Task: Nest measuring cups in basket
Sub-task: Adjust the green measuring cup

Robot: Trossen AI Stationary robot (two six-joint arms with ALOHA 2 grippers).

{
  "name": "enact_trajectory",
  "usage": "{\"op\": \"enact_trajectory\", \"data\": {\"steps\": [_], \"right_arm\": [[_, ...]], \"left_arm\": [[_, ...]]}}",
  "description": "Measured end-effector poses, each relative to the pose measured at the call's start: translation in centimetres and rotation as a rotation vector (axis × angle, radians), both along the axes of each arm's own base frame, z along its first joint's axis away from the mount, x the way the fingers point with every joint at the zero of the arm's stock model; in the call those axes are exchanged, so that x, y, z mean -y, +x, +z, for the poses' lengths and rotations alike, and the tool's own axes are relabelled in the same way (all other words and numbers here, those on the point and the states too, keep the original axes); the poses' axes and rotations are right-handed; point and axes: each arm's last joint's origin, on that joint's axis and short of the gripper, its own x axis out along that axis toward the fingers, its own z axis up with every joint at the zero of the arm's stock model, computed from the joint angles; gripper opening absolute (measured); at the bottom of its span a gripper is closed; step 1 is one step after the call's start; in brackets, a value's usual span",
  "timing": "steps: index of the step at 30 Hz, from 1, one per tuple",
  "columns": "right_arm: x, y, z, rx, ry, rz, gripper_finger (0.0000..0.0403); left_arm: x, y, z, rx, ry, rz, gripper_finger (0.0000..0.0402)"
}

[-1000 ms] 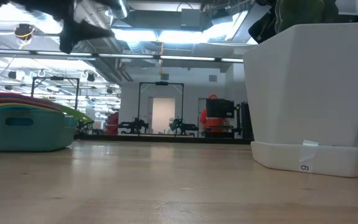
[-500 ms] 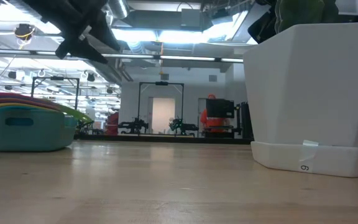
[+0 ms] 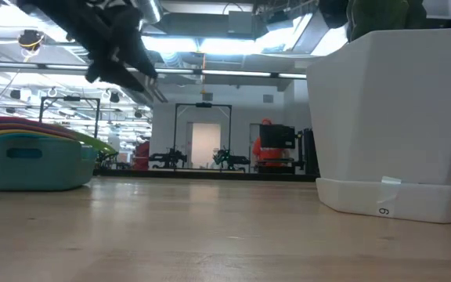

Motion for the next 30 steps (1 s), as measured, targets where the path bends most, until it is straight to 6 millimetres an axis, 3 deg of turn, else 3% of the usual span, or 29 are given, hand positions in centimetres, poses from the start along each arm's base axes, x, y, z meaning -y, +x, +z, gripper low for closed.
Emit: {"op": "enact_trajectory", "data": {"steps": [7, 17, 30], "right_arm": [[1.7, -2.1, 0.9, 0.087, -0.011, 0.000, 0.0094], [3.9, -1.7, 0.1, 0.102, 0.069, 0.050, 0.0094], [5.0, -0.1, -1.3, 0.045, 0.124, 0.058, 0.0094]], "left_arm": [[-1.9, 1.8, -2.7, -0.182, -0.025, -0.087, 0.0261], [-3.7, 1.9, -6.8, -0.562, -0.015, -0.158, 0.0261], [-3.2, 2.0, -7.6, -0.640, -0.037, -0.257, 0.0261]]}}
